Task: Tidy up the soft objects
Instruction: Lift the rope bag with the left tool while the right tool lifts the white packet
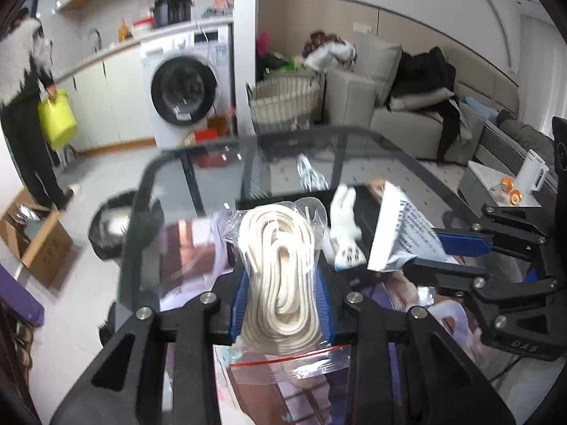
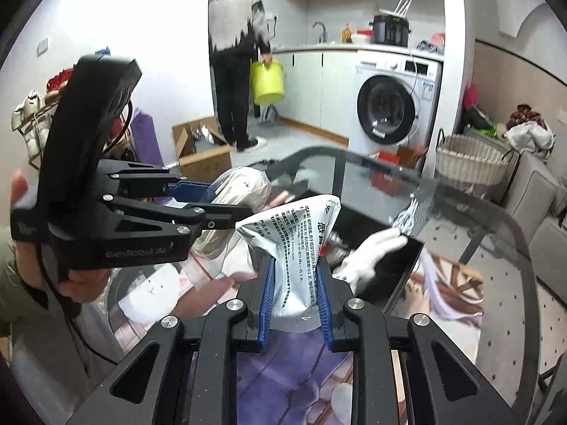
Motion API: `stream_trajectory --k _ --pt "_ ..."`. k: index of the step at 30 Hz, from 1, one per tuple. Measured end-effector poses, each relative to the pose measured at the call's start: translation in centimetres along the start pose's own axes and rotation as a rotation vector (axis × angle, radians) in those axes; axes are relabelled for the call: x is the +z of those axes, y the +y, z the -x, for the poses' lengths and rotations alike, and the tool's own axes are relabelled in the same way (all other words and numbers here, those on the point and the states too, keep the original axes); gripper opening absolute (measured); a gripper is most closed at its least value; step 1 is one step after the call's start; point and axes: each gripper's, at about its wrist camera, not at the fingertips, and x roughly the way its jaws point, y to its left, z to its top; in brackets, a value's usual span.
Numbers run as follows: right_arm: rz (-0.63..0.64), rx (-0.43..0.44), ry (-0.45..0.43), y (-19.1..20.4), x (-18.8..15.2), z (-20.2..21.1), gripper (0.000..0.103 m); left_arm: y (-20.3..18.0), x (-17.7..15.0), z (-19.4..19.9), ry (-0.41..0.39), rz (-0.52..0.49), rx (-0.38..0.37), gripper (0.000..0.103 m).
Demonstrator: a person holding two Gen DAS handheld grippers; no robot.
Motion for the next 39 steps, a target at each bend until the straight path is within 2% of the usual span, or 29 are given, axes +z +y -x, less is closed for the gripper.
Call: stream_trajectory --k 4,7,13,22,25,28,31,34,39 --pt "-0.003 -0.019 -0.062 -0.2 0.4 0.8 0.022 0.3 0.2 -0.2 0.005 0.031 -0.054 0.031" --pt "0.034 -0.054 -0.089 0.7 0.1 1.2 0.022 0.1 0.2 -0.2 0.004 0.011 -0.049 0.031" --pt "0.025 -0.048 -0.107 0.6 0.5 1.0 0.022 0.4 0.3 -0.5 0.012 0.038 -0.054 0.031" --pt "-0.008 -0.096 -0.156 -1.6 2.4 0.5 0.022 1.4 2.2 0.6 -0.118 0.07 0.008 0.031" --pt "-0.032 -0.108 -0.17 -2.7 3.2 0.1 0.022 1.4 3.1 0.2 -0.156 0.047 0.03 0.031" --pt "-0.077 -0.105 -0.168 -3.7 4.0 -0.6 0.022 1.7 4.2 -0.9 -0.174 0.069 0.026 0.031" --pt "-0.063 -0.113 -0.183 -3.8 4.6 -1.0 0.022 1.8 4.8 -1.4 -0.232 0.071 0.042 0.031" --pt "-0.036 -0.123 -0.194 -3.6 5.1 -1.1 0.022 1.6 5.4 -2.2 -0.235 0.088 0.024 0.031" --pt "-0.058 -0.117 -0.187 -4.0 5.2 -1.3 0.022 1.1 5.8 -3.5 -0.223 0.093 0.036 0.031"
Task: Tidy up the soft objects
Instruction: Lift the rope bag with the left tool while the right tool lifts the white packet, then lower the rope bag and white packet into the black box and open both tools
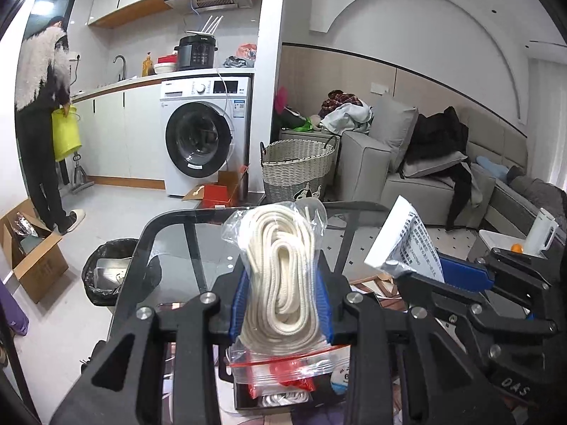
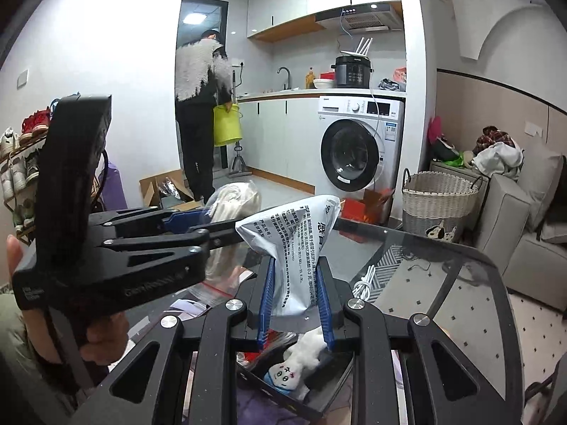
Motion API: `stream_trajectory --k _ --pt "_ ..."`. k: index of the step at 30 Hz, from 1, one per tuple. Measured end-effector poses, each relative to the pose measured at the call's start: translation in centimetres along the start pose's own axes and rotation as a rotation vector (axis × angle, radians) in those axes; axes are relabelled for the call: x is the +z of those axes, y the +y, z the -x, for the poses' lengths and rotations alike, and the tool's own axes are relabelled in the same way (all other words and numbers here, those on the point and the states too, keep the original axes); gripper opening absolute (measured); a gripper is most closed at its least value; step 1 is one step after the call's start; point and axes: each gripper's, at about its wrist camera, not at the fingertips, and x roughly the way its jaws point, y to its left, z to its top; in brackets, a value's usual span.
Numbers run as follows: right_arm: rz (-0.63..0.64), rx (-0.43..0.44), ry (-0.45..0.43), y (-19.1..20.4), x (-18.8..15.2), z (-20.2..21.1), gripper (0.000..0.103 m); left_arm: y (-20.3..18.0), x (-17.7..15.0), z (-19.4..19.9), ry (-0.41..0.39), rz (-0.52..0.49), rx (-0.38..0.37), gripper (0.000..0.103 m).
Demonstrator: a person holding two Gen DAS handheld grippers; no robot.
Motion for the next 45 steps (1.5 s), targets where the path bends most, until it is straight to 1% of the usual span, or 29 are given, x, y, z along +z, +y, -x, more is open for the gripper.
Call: stream_trajectory --k 4,7,10,13,16,18,22,27,33,45 --pt "0.0 -0.001 0.017 0.2 -0.3 -0.3 0.022 -0.2 -0.2 -0.8 0.042 0.016 0.011 0.032" --pt "0.007 0.008 0.047 0.5 -0.2 -0.7 0.022 -0.2 -0.4 -1.6 0.076 0.02 0.028 0.032" --pt "0.011 0.009 0.065 0.7 -0.4 -1.0 0.022 0.1 -0.8 -2.5 0.124 0.048 0.007 0.032" --pt "0.013 0.012 0.088 0.9 -0.7 -1.6 0.022 -0.2 -1.3 -3.3 0.168 0.026 0.026 0.032" --pt "0.016 0.009 0.108 1.0 -1.0 -2.1 0.022 -0.5 -1.7 -3.9 0.202 0.026 0.002 0.032" --pt "0.014 0.001 0.117 1.1 -1.1 -2.3 0.022 -0.6 -2.0 -4.2 0.224 0.018 0.001 0.032" --pt "-0.011 -0.022 0.165 0.5 -1.1 -3.3 0.022 -0.7 -2.4 -5.0 0.277 0.012 0.001 0.032" --pt "-0.069 -0.022 0.229 -0.6 -1.7 -4.7 0.022 -1.1 -2.5 -5.6 0.303 -0.003 0.005 0.032" --pt "-0.089 -0.009 0.296 -0.9 -2.6 -6.2 0.023 -1.2 -3.2 -6.4 0.36 -0.012 0.012 0.032" --pt "-0.074 -0.001 0.327 -0.5 -3.5 -7.0 0.023 -1.2 -3.5 -6.9 0.396 -0.02 0.018 0.032"
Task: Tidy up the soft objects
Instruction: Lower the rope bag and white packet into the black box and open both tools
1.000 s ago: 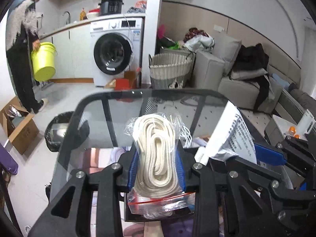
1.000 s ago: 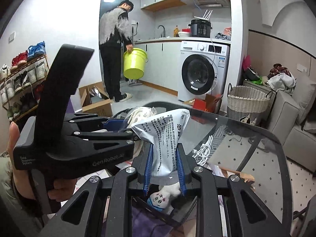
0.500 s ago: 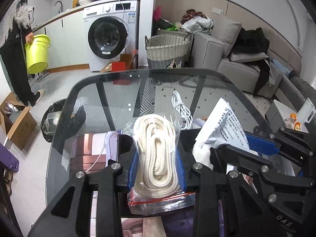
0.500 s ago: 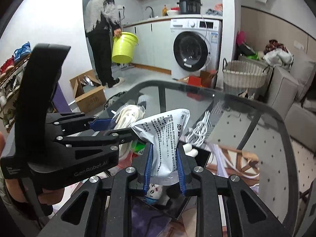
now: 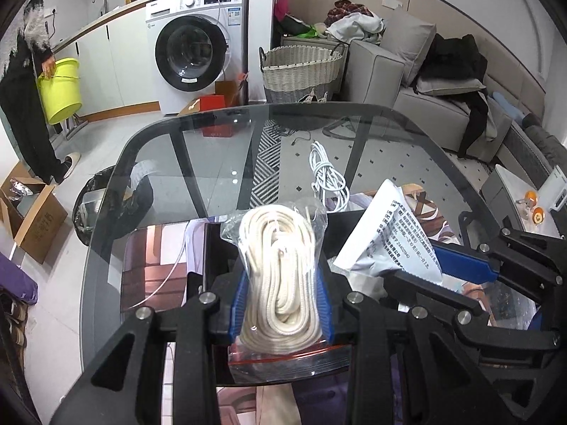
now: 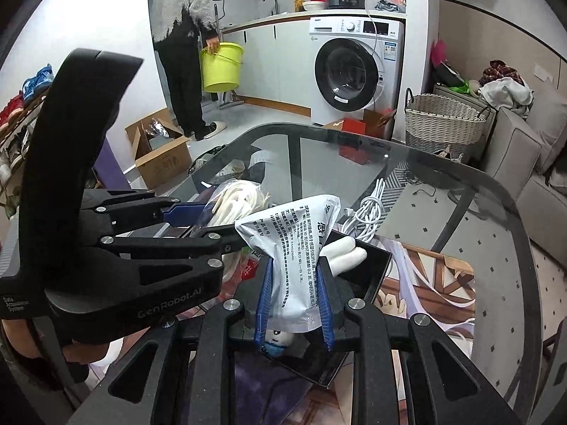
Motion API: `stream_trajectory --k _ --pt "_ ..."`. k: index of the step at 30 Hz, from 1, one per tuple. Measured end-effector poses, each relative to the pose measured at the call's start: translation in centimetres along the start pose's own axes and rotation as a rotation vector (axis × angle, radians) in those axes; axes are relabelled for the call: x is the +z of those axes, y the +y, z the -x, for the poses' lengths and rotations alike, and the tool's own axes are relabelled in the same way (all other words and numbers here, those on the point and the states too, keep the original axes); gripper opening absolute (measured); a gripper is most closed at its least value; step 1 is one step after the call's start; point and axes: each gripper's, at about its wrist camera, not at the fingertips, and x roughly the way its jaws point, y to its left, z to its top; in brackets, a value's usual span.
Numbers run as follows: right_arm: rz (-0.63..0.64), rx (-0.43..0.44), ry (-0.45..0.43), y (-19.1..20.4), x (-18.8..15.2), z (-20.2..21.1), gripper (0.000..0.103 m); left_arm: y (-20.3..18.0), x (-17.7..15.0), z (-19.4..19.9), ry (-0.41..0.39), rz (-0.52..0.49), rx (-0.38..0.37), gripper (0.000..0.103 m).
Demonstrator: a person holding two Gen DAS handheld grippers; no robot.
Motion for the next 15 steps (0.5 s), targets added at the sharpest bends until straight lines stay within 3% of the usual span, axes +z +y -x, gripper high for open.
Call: stream_trajectory --k 10,15 --pt "-0.004 -0.009 0.047 -0.2 -0.3 -0.9 0.023 0.2 -0.2 -0.7 0.039 0.0 0.002 0.033" --pt "-0.009 -0.005 0.12 -0.3 -0.7 -2.4 0.024 0.4 -0.3 -1.3 0.069 0.008 0.01 0.037"
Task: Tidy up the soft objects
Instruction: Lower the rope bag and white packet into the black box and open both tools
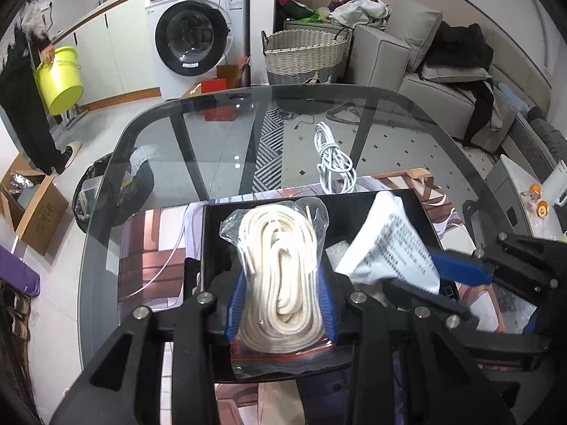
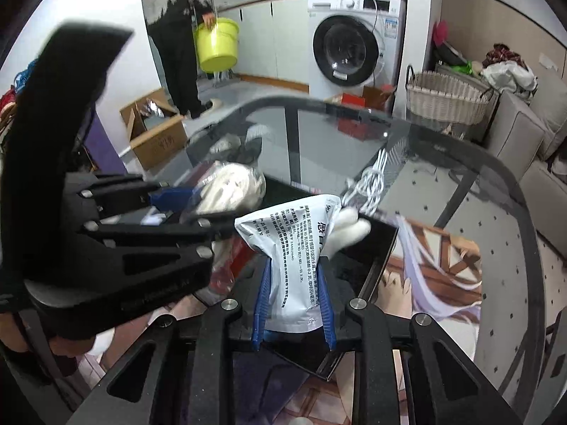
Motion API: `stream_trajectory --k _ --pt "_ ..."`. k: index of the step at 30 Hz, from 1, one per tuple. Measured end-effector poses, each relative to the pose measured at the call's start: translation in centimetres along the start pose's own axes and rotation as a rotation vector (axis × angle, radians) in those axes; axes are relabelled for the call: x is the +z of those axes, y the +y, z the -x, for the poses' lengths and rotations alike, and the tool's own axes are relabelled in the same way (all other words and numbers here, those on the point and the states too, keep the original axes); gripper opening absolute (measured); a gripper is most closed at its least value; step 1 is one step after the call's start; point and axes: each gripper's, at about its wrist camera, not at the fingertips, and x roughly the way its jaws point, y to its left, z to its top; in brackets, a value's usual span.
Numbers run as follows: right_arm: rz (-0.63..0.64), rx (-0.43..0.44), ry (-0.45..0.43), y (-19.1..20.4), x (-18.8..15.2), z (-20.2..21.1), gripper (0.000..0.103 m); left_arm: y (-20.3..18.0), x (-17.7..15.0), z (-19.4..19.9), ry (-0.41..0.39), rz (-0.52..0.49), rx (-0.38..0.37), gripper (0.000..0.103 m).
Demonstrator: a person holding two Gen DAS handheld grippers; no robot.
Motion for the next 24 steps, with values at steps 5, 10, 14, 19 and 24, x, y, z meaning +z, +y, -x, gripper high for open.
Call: stream_trajectory --k 5,10,14,19,24 --pt "-0.001 0.005 0.056 -0.1 -0.5 -1.4 0.028 0.2 -0.3 -1.1 0.057 -0.001 0.0 0.048" --pt "-0.03 0.01 0.075 -0.8 -0.4 -1.9 0.045 -0.1 -0.5 -1.7 0.085 -0.004 -0.01 0.052" --pt "-0.034 0.015 0.08 -0.7 -0.3 -1.8 0.049 0.1 -0.6 -1.4 0.08 0.002 -0.021 0.052" --pt "-0.071 0.031 0.066 -1.3 -0.1 -0.9 0.063 0.7 -0.6 -0.1 0.041 0.025 -0.034 0.058" --pt "-0.1 0.053 0.019 -1.3 -0.3 1.0 0.075 0.9 -0.8 2.0 -0.017 0.027 -0.032 0.074"
